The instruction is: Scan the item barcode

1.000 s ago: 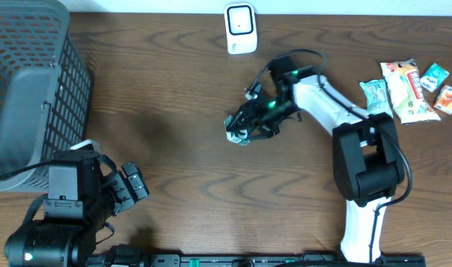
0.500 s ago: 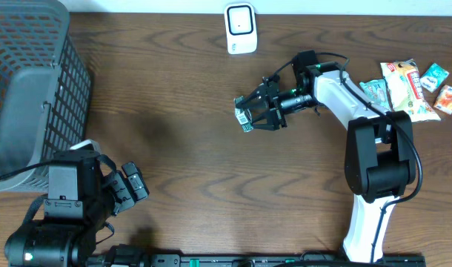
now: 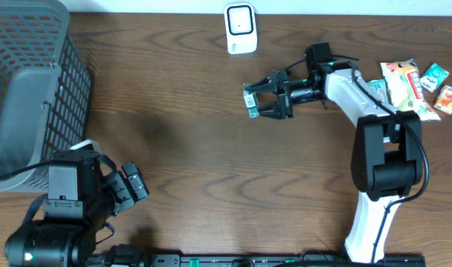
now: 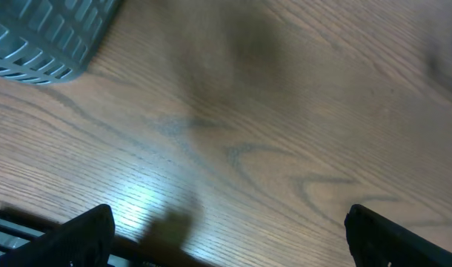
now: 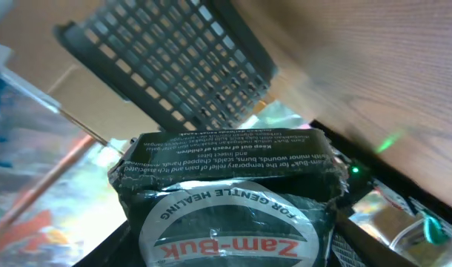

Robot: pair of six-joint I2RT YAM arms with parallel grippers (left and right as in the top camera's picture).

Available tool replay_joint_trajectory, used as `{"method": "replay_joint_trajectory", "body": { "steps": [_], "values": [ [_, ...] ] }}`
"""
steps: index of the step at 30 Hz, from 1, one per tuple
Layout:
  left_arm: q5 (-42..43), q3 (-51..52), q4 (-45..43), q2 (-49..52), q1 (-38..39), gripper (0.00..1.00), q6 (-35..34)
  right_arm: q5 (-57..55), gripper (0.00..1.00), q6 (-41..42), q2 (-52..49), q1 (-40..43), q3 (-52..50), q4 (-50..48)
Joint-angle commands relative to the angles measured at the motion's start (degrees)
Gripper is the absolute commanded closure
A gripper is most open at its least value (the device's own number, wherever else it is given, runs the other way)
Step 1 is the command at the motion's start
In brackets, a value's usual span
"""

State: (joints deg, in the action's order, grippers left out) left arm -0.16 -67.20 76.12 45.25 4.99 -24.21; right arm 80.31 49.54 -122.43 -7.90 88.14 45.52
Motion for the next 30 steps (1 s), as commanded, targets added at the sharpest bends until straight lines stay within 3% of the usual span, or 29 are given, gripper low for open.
{"method": "replay_joint_trajectory", "body": {
  "steps": [1, 10, 30],
  "values": [
    [-0.33, -0.04, 0.15, 0.02, 0.13, 0.02, -0.33, 2.8, 0.45, 3.65, -0.46, 3.37, 1.11, -0.09],
    [-0.33, -0.04, 0.15, 0.02, 0.13, 0.02, -0.33, 2.34, 0.46, 3.13, -0.46, 8.04, 1.11, -0.11],
    [-0.33, -0.04, 0.15, 0.02, 0.13, 0.02, -0.33, 2.36, 0.45, -0.33, -0.46, 5.09, 1.11, -0.98]
  ]
}}
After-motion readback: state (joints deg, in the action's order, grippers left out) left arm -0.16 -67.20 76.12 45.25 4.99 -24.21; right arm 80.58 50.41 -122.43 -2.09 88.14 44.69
